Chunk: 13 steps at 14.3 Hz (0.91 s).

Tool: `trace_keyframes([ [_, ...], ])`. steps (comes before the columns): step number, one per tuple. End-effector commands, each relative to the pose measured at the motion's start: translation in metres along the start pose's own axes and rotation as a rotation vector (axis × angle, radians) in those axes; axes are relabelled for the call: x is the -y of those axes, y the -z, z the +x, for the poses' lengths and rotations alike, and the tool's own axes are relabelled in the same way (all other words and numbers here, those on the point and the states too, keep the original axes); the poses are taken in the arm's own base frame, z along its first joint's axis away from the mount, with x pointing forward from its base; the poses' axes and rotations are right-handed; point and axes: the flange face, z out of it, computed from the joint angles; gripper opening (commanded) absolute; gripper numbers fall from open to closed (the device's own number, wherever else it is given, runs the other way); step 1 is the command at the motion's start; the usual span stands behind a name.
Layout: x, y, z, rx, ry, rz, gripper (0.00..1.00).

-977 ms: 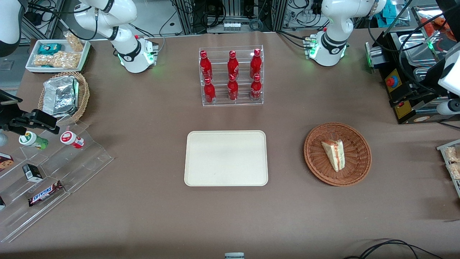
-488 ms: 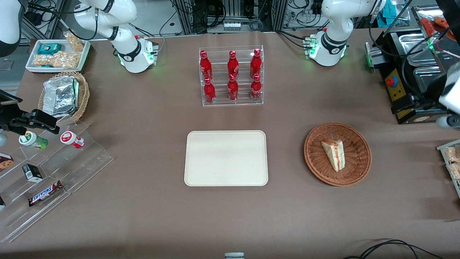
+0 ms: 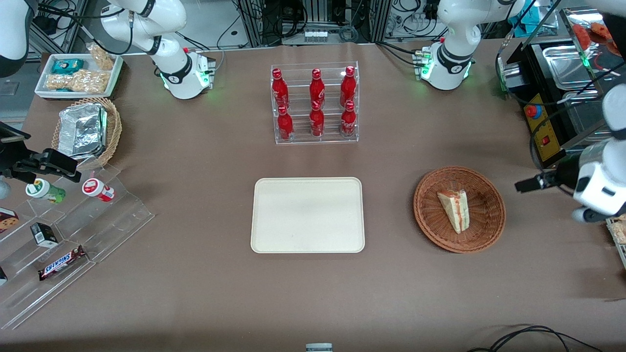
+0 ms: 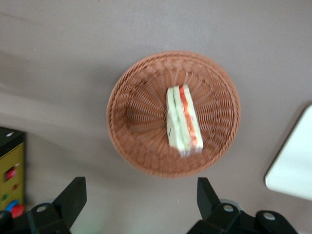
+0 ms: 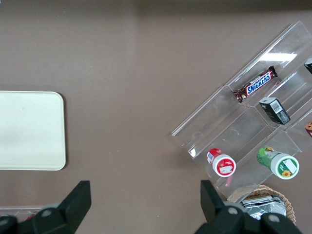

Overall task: Place sandwich from basket to tray
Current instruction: 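Lower the open left gripper over the sandwich in the wicker basket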

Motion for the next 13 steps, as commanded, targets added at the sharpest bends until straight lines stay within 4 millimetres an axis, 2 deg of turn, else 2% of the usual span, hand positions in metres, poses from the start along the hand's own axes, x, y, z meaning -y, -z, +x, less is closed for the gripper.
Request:
trace_keyframes([
  [1,-0.003,-0.049,0.001,-0.033,0.079,-0.07,1.0],
  [3,0.0,-0.087,0.0,-0.082,0.098,-0.086,1.0],
  [5,-0.002,-0.1,0.002,-0.093,0.104,-0.098,1.0],
  [7,-0.013,-0.126,0.0,-0.109,0.096,-0.111,1.0],
  [9,-0.028,-0.152,-0.01,-0.134,0.082,-0.113,1.0],
  [13,-0.049,-0.176,-0.015,-0.1,0.102,-0.102,1.0],
])
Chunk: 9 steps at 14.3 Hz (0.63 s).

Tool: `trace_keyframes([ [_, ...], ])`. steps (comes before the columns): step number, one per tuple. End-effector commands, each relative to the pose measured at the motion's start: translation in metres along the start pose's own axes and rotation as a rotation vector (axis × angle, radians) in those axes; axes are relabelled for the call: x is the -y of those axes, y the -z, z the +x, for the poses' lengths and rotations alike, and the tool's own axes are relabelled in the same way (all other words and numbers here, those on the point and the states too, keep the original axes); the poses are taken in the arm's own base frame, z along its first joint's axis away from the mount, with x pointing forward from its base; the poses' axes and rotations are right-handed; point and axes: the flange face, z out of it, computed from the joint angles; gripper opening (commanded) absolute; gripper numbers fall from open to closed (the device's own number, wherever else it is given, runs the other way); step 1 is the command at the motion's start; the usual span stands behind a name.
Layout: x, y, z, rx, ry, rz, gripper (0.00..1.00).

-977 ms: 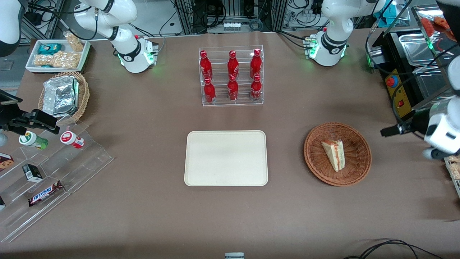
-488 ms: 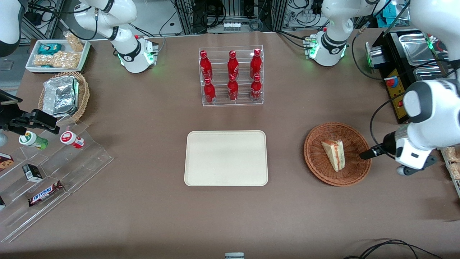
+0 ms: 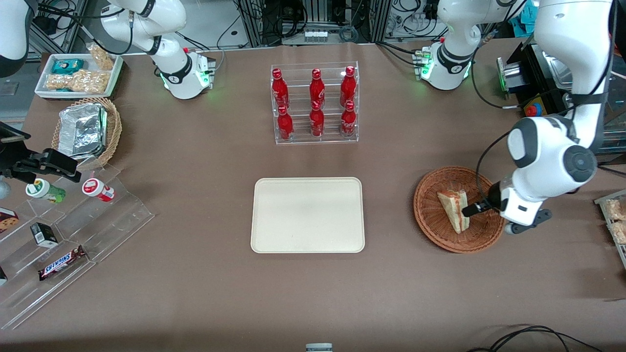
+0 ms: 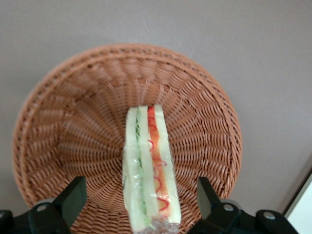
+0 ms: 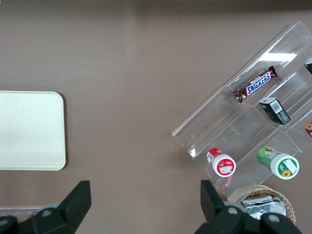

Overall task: Place sandwich from basket to tray
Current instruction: 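Lower the open left gripper over the sandwich in the wicker basket, then close the left gripper on the wrapped sandwich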

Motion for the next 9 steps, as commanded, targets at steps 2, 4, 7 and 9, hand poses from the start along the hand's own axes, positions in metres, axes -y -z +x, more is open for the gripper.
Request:
trace_keyframes([
  [2,-0.006,-0.018,-0.003,0.019,0.026,0.0,1.0],
  [4,-0.005,-0.025,-0.004,0.03,0.026,0.005,1.0],
  [7,-0.009,-0.04,-0.009,0.053,0.019,0.016,1.0],
  [9,-0.01,-0.051,-0.011,0.071,0.015,0.024,1.0],
])
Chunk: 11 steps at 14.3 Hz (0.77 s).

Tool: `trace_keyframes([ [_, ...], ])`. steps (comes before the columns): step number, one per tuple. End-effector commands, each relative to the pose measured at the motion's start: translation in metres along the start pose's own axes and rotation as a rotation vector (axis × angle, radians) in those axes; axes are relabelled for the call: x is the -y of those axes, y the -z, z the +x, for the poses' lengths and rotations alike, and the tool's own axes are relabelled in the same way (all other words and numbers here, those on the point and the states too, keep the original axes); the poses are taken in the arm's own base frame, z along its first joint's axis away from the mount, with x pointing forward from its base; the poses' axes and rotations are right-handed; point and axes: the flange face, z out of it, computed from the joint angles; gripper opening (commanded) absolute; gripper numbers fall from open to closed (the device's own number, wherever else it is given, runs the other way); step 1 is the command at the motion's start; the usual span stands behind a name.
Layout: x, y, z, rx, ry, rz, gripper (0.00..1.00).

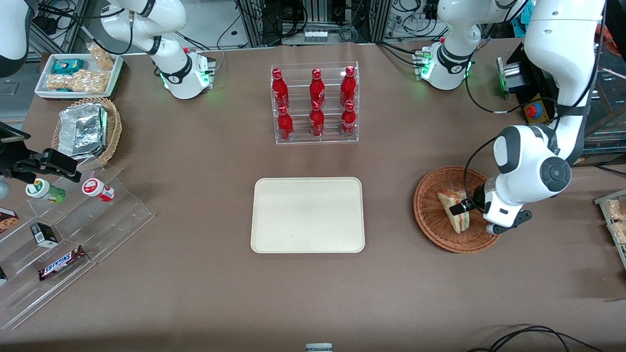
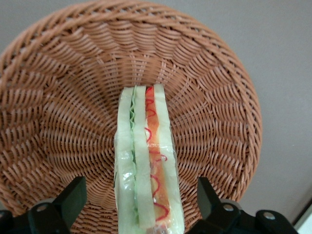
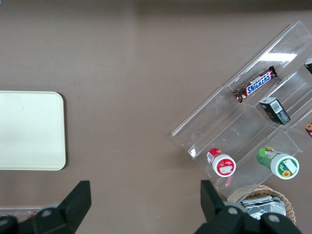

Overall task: Place sandwich from basket to tray
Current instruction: 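Close the left gripper on the wrapped sandwich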

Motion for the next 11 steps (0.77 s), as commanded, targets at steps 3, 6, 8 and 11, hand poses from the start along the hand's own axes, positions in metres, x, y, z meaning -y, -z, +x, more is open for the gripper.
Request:
trace_keyframes([
  [3,-0.003,-0.029,-0.006,0.037,0.012,0.012,1.0],
  [6,-0.002,-0.026,-0.008,0.048,0.025,0.017,0.31],
  [8,-0.002,-0.022,-0.009,0.048,0.024,0.021,0.08],
  [11,-0.007,0.017,-0.011,0.031,0.008,0.023,0.03],
])
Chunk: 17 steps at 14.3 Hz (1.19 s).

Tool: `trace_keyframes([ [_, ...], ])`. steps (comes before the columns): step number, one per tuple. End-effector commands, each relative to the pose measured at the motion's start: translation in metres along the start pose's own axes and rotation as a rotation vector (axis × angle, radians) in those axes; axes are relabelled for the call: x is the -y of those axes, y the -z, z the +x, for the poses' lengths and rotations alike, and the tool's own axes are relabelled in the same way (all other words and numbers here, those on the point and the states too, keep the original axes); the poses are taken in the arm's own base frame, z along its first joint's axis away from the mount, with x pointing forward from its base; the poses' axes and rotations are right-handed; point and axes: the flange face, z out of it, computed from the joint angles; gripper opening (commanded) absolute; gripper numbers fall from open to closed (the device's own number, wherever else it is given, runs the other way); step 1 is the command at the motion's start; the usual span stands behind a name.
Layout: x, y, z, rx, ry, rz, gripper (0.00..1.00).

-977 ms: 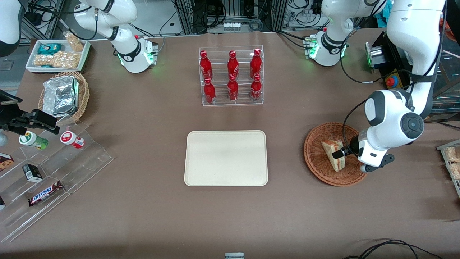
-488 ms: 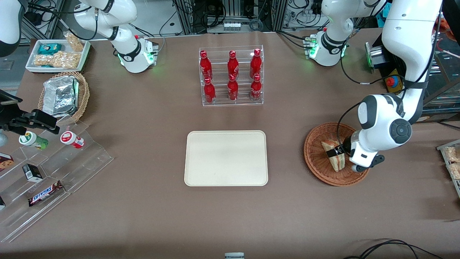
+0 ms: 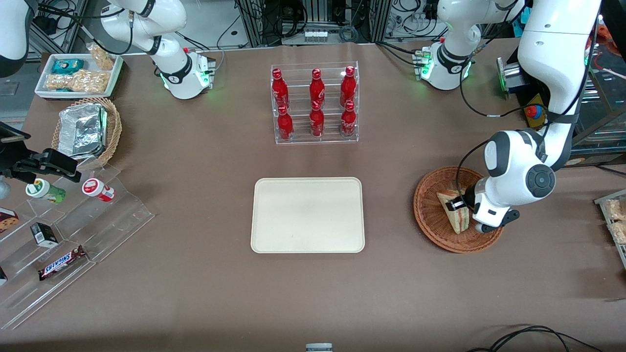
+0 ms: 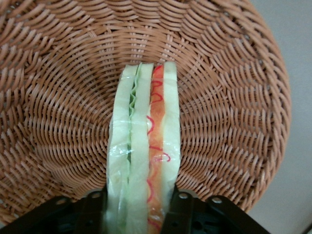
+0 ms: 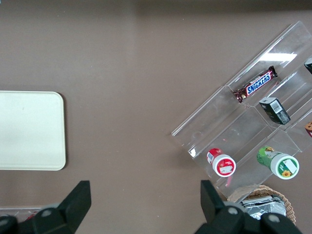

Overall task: Place sandwich from basket to tray
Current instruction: 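Lift the sandwich and carry it over the cream tray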

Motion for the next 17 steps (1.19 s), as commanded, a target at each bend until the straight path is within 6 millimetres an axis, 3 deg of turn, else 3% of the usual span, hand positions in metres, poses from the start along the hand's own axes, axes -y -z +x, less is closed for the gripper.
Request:
trace_keyframes([
  [1,-0.009,0.055,-0.011,-0.023,-0.005,-0.001,0.01],
  [4,-0.067,0.105,-0.042,-0.025,-0.124,-0.015,0.03],
  [6,-0.126,0.112,-0.074,-0.02,-0.249,-0.009,0.03],
  [8,-0.182,0.097,-0.116,-0.064,-0.347,0.071,0.06],
  [9,-0.21,0.082,-0.127,-0.088,-0.357,0.107,0.07],
  [11,-0.285,0.045,-0.156,-0.124,-0.362,0.13,0.09],
  [13,-0.34,0.011,-0.179,-0.184,-0.304,0.137,0.1],
  [15,-0.372,-0.014,-0.185,-0.227,-0.265,0.149,0.1],
  [17,-0.394,-0.023,-0.189,-0.215,-0.267,0.13,0.13],
])
